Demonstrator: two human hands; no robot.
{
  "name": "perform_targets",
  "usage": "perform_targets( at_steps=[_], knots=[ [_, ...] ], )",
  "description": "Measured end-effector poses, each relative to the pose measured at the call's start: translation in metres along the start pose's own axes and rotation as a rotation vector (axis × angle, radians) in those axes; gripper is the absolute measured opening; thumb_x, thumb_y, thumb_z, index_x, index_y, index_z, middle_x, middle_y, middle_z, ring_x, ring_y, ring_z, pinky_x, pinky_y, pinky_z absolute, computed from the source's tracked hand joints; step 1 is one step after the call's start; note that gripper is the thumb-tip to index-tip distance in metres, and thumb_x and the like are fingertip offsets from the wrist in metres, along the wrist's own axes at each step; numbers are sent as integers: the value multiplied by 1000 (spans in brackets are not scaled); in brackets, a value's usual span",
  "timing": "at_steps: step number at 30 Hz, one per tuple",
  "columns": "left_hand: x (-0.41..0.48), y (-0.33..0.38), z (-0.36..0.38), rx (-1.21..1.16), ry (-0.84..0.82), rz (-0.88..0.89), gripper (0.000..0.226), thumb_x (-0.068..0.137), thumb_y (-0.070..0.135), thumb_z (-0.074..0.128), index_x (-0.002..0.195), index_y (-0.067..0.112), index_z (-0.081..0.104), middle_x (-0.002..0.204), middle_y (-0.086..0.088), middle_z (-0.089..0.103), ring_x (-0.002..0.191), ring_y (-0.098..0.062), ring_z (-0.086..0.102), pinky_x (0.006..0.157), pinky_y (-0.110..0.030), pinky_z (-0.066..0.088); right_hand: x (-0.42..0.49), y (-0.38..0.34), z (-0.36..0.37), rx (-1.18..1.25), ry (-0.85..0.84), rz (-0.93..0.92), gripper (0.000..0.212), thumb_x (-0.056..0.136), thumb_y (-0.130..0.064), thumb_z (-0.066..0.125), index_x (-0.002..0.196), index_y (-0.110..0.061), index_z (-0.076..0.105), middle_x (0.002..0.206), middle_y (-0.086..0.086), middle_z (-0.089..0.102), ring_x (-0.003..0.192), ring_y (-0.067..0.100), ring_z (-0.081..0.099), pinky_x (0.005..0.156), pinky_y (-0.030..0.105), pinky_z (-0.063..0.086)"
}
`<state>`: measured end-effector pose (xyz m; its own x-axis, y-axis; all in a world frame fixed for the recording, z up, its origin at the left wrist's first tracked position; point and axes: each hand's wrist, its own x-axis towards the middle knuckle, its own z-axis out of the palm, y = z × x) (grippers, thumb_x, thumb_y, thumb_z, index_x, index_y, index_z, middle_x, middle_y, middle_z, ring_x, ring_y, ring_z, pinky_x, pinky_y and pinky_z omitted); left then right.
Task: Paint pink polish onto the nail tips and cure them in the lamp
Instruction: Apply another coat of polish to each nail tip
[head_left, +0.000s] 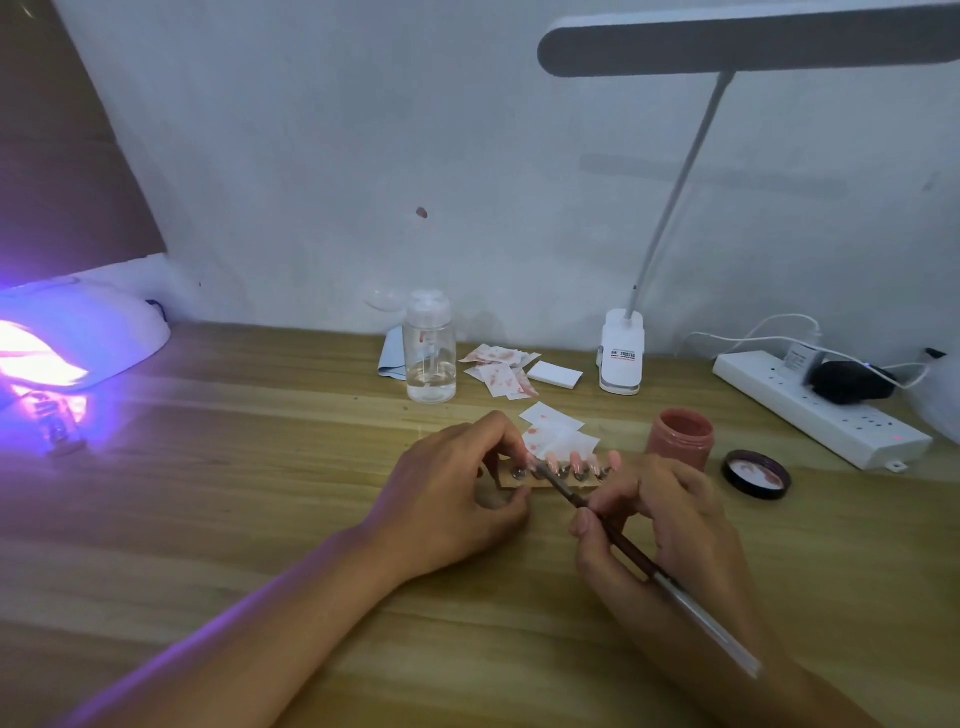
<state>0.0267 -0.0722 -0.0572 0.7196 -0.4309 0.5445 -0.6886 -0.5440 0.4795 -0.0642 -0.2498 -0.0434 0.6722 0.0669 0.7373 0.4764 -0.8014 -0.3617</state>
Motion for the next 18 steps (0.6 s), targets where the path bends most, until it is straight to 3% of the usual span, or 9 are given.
perform_targets(
  at_steps=[5, 9, 13, 15, 18],
  knots=[
    [1, 1, 0, 0, -11, -10, 21, 75, 43, 63, 91, 41, 50, 91, 20, 67, 85, -2, 60, 74, -33, 53, 1, 0, -2, 2, 19, 1, 13, 65, -13, 69, 72, -17, 58, 65, -15, 58, 90, -10, 47, 79, 31, 43],
    [1, 1, -1, 9, -12, -9, 21, 74, 47, 60, 91, 43, 48, 91, 20, 66, 85, -1, 60, 73, -32, 53, 1, 2, -1, -5, 25, -1, 13, 67, -15, 68, 73, -18, 57, 66, -16, 57, 91, -20, 45, 81, 28, 41],
    [1, 1, -1, 14, -23, -22, 23, 74, 46, 63, 92, 44, 48, 92, 22, 66, 87, 0, 61, 73, -30, 53, 0, 3, -1, -17, 23, -32, 8, 70, -19, 65, 72, -18, 57, 63, -13, 57, 82, -3, 52, 83, 27, 41],
    [3, -3, 0, -26, -40, -70, 26, 76, 39, 69, 91, 43, 48, 94, 23, 68, 91, 3, 63, 77, -29, 54, 0, 4, -2, -13, 73, -45, 7, 77, -25, 60, 77, -19, 57, 67, -14, 59, 79, 0, 53, 83, 34, 45],
    [7, -10, 2, -104, -59, -169, 31, 78, 29, 74, 95, 40, 51, 97, 22, 71, 95, 8, 63, 85, -26, 51, 9, 7, -10, 230, 224, 109, 5, 94, -36, 54, 98, -37, 56, 81, -12, 68, 74, 12, 65, 75, 34, 52]
  ],
)
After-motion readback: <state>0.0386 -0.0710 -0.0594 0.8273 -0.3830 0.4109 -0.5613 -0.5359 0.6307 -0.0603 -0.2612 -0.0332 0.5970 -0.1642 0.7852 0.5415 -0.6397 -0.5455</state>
